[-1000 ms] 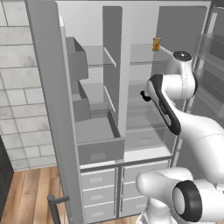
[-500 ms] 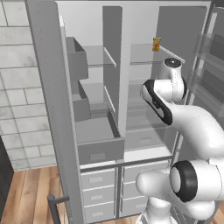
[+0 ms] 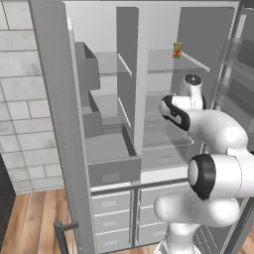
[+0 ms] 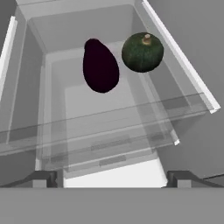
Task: Take the squash and eggplant from the fridge shelf and place them in the freezer drawer to begin freezing them.
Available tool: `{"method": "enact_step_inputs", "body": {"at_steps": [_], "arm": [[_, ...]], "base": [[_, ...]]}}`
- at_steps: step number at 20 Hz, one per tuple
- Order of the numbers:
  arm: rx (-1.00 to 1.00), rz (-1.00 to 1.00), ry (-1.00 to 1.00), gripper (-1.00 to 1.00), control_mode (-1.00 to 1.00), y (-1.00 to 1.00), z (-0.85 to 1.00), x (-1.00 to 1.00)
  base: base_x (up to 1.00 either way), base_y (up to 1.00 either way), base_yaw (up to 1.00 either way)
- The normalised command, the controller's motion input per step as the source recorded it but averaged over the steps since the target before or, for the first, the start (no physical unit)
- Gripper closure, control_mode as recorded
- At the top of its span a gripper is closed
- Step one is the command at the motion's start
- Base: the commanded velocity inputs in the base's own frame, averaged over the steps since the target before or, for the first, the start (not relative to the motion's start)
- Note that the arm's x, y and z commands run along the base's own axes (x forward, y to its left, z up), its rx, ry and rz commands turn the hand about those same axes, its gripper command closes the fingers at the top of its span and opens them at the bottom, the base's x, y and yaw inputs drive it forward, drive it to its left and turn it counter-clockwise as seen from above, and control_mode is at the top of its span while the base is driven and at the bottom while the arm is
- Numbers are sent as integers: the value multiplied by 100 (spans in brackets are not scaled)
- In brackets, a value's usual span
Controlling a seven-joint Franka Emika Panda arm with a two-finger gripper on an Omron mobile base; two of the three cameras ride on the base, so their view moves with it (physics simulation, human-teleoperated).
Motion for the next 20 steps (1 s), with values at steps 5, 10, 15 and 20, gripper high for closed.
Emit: {"method": "enact_step_inputs", "body": {"at_steps": [5, 10, 15, 20], "arm": [[5, 0, -1, -100, -100, -16, -8, 42], [1, 0, 0, -100, -100, -1, 0, 42], [0, 0, 0, -100, -100, 0, -3, 45], [0, 0, 0, -100, -100, 0, -19, 36]], "base": [[0, 0, 0], [0, 0, 0], [0, 0, 0], [0, 0, 0]]}}
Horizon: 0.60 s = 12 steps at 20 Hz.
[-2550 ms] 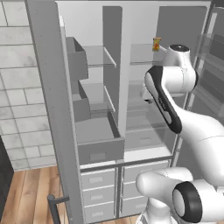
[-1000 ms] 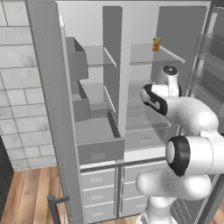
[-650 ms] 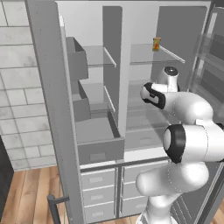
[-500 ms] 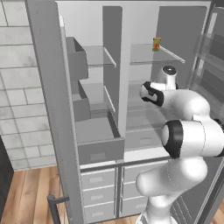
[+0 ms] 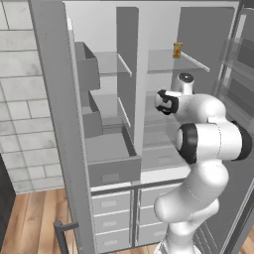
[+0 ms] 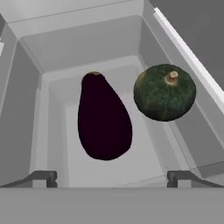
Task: Take the squash and eggplant from the fridge shelf and place them in the freezer drawer to begin freezing them.
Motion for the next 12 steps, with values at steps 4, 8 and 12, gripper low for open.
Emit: {"method": "enact_step_inputs", "body": {"at_steps": [4, 8, 12], "arm": [[0, 0, 0, -100, -100, 0, -25, 34], [0, 0, 0, -100, -100, 0, -19, 36], [0, 0, 0, -100, -100, 0, -13, 42]], "base": [[0, 0, 0], [0, 0, 0], [0, 0, 0]]}}
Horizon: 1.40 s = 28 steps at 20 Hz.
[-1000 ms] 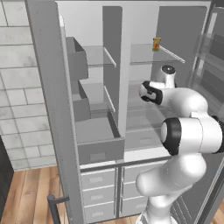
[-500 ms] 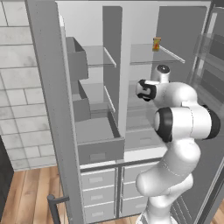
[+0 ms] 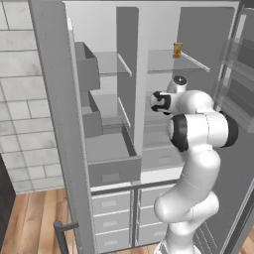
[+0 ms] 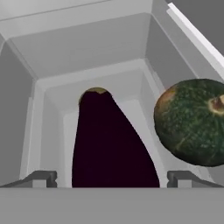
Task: Take the squash and eggplant from the fridge shelf and place them in the freezer drawer to begin freezing them.
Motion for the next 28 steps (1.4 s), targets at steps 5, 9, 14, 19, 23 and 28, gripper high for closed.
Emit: {"method": "enact_step_inputs", "body": {"at_steps": [5, 9, 14, 19, 23, 28], "arm": [[0, 0, 0, -100, -100, -1, -12, 23], [0, 0, 0, 100, -100, -5, -26, 2], [0, 0, 0, 100, -100, -2, -10, 0], [0, 0, 0, 100, -100, 0, 0, 0], [0, 0, 1, 100, -100, 0, 0, -30], [0, 0, 0, 100, -100, 0, 0, -60]], "base": [[0, 0, 0], [0, 0, 0], [0, 0, 0], [0, 0, 0], [0, 0, 0], [0, 0, 0]]}}
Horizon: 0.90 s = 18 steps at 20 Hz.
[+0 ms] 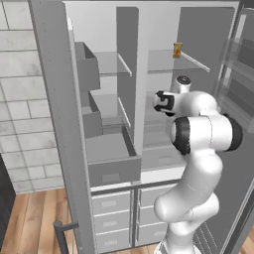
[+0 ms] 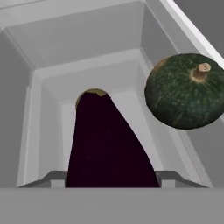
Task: Take the squash and eggplant from the fridge shelf and place them in the freezer drawer to begin freezing them.
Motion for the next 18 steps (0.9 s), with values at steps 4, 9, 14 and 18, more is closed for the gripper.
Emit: {"method": "enact_step_inputs", "body": {"at_steps": [4, 9, 14, 18], "arm": [[0, 0, 0, 100, -100, 0, 11, -67], [0, 0, 0, 100, -100, 6, 33, -91], [0, 0, 0, 100, -100, 12, 57, -88], [0, 0, 0, 100, -100, 21, 72, -84]], "base": [[0, 0, 0], [0, 0, 0], [0, 0, 0], [0, 0, 0]]}}
